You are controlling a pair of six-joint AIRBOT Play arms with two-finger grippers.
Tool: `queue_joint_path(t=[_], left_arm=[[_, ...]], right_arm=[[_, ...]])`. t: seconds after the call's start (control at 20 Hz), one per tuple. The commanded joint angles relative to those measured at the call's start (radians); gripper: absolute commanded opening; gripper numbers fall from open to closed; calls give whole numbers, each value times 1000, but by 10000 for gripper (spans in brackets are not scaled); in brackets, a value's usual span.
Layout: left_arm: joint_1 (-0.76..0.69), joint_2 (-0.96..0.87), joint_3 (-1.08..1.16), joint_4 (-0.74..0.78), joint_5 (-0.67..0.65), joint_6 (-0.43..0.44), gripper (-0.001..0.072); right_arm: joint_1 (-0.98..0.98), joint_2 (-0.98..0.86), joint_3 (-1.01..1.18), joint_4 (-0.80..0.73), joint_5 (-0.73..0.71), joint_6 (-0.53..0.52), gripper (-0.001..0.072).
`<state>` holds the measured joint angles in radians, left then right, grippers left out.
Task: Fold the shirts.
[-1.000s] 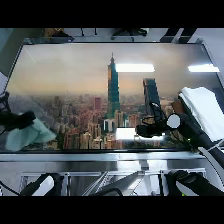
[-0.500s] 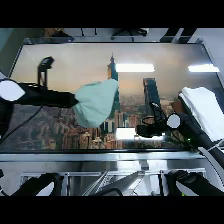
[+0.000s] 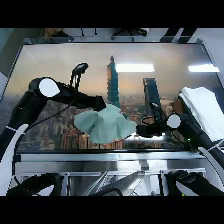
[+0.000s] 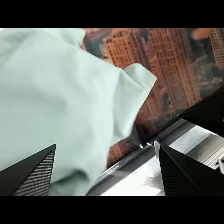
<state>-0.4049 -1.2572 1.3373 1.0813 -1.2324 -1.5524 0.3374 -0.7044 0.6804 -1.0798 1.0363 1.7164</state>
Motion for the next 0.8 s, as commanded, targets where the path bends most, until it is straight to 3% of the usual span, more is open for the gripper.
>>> queue_joint_path(t=[0.0,0.05,0.1,0.15,0.2,0.35,0.45,0.6,0.75], left_arm=[[76,9,63,110,-150,7,691],[117,37,27,169,-177,7,691],[155,69,-31,202,-183,7,691],[201,111,-120,209,-173,7,691],[243,152,-222,202,-149,7,691],[362,256,-558,193,8,7,691],[434,285,-730,108,135,46,690],[534,256,-859,-150,274,224,690],[575,132,-851,-357,295,383,690]], right_arm=[[0,0,3,17,1,-5,22],[-11,0,6,18,0,-22,26],[-33,-2,11,18,0,-26,145],[-67,-1,19,18,0,-27,388],[-105,0,27,18,0,-47,432],[-247,-17,41,19,-1,-152,433],[-330,-39,41,24,0,-201,433],[-378,-87,41,65,0,-282,433],[-377,-150,41,145,0,-351,433]])
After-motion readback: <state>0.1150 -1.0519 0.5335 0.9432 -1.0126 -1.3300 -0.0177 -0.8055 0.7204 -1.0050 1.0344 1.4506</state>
